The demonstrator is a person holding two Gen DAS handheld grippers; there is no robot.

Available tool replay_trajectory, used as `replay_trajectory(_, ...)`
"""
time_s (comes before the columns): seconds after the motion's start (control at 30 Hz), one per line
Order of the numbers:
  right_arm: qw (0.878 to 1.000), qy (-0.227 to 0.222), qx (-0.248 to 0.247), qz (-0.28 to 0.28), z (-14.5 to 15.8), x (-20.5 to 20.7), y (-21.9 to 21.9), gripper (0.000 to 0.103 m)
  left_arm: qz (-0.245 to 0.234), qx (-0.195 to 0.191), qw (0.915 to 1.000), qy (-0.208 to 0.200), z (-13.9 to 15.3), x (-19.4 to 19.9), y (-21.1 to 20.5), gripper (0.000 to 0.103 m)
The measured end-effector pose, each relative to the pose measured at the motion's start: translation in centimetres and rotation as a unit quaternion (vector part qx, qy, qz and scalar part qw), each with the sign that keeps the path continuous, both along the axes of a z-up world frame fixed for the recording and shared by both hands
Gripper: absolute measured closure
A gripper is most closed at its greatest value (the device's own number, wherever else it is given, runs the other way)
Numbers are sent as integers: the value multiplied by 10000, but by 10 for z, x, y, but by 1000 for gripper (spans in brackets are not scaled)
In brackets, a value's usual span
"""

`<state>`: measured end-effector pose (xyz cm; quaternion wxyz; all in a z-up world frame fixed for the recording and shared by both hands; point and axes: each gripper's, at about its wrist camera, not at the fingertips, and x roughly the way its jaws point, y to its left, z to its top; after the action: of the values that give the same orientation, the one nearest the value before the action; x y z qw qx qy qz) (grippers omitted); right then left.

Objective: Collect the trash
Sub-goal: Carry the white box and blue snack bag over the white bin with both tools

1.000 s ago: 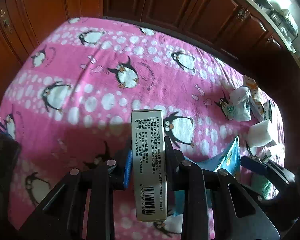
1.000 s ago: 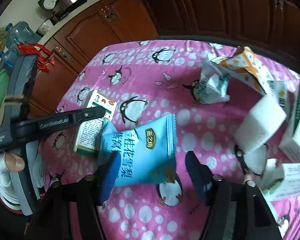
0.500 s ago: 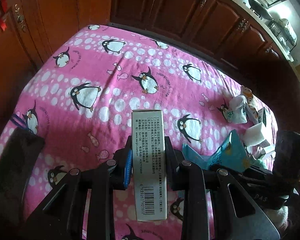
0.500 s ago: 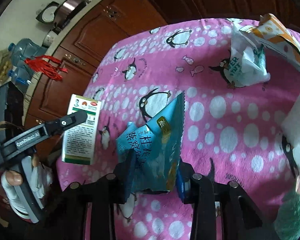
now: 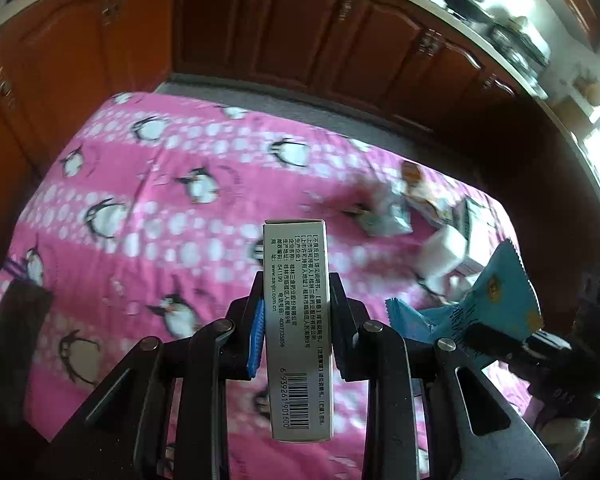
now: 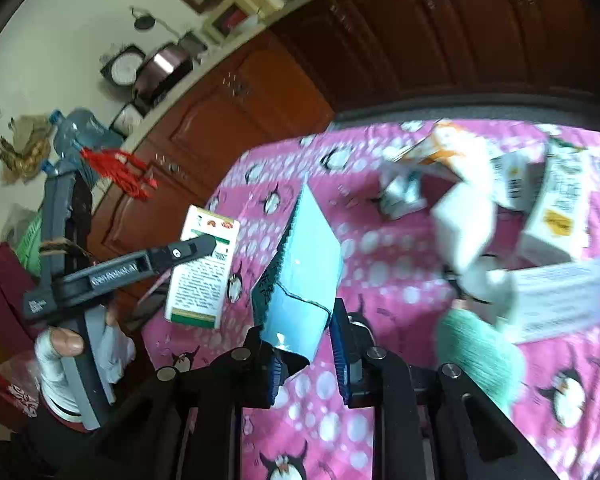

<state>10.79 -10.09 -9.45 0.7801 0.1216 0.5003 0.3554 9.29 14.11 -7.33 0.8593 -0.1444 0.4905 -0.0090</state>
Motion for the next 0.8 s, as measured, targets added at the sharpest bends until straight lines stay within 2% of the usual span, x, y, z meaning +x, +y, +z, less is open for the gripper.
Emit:
replay_trajectory(0.4,9938,-432,122,-1017,43,-39,-115,84,-1101,43,9937,-216,22,2,-118,78)
replay_trajectory(0.8,9722,-564,138,-2269,63,-68,-241,85,-2176,-72,9752,-396,45,11,-239,78)
